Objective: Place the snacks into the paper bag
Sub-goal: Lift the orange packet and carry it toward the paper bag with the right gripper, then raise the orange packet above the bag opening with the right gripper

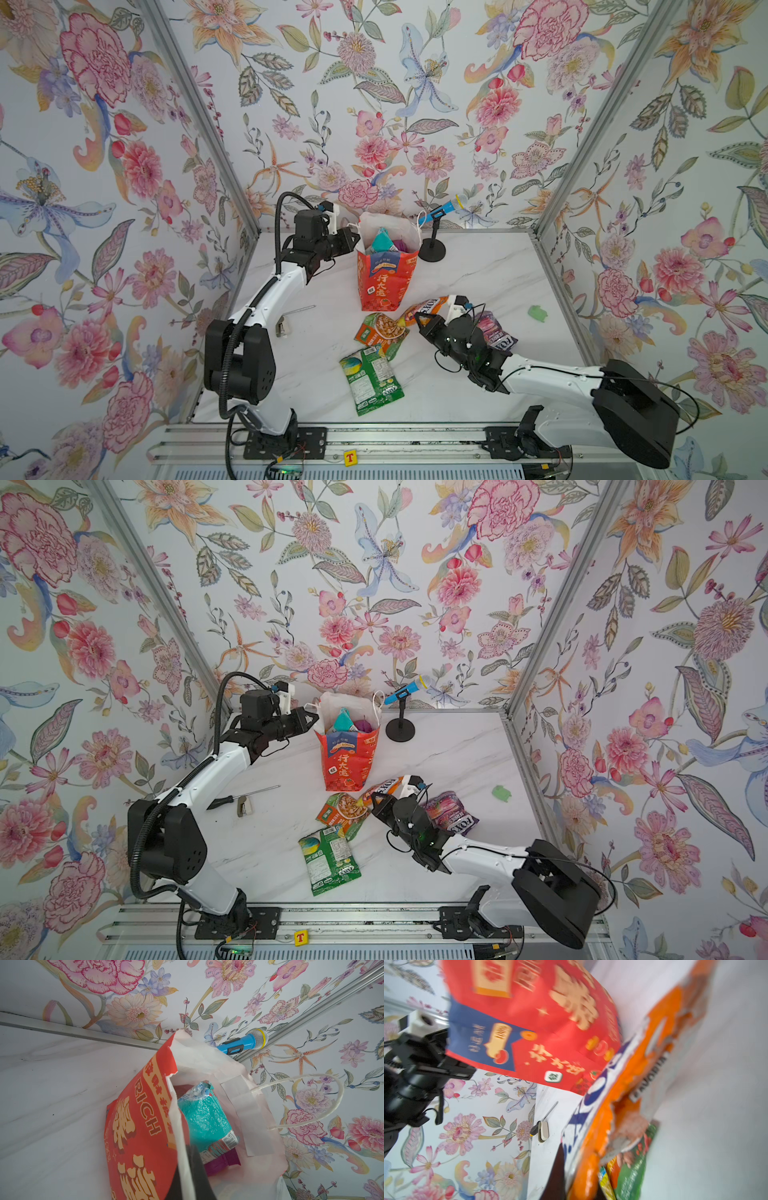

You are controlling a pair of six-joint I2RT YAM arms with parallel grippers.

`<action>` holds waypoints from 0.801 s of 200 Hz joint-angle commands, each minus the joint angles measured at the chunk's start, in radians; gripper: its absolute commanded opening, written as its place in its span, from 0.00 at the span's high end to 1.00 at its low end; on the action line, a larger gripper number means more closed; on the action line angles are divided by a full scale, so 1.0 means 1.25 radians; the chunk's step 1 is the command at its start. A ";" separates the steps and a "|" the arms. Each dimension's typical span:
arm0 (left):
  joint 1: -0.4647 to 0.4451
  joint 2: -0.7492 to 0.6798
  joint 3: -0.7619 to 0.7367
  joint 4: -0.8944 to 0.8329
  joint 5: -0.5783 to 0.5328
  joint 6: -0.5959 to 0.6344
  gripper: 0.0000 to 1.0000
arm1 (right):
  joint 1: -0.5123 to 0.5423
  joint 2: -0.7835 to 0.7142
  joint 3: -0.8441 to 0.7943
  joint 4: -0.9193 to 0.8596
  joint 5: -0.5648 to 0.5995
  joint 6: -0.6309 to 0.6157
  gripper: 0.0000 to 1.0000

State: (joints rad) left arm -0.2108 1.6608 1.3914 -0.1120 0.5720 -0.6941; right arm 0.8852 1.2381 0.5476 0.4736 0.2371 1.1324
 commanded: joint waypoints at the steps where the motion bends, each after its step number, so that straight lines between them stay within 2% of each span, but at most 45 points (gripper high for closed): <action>1: -0.003 0.007 0.012 -0.017 0.007 0.014 1.00 | -0.026 -0.039 0.066 -0.277 0.045 -0.237 1.00; 19: -0.003 0.007 0.007 -0.014 0.009 0.012 1.00 | -0.039 -0.049 0.128 -0.335 0.025 -0.321 1.00; 87: -0.002 0.005 0.002 -0.015 0.003 0.009 1.00 | -0.128 -0.052 0.427 -0.627 -0.166 -0.641 1.00; 128: -0.003 0.009 0.005 -0.014 0.000 0.006 1.00 | -0.134 0.027 0.641 -0.766 -0.245 -0.784 1.00; 160: -0.003 0.009 0.004 -0.016 -0.003 0.007 1.00 | -0.141 0.096 0.798 -0.808 -0.298 -0.869 1.00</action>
State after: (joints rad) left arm -0.2108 1.6608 1.3914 -0.1116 0.5716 -0.6949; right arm 0.7181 1.3121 1.4273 -0.4618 -0.0521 0.1932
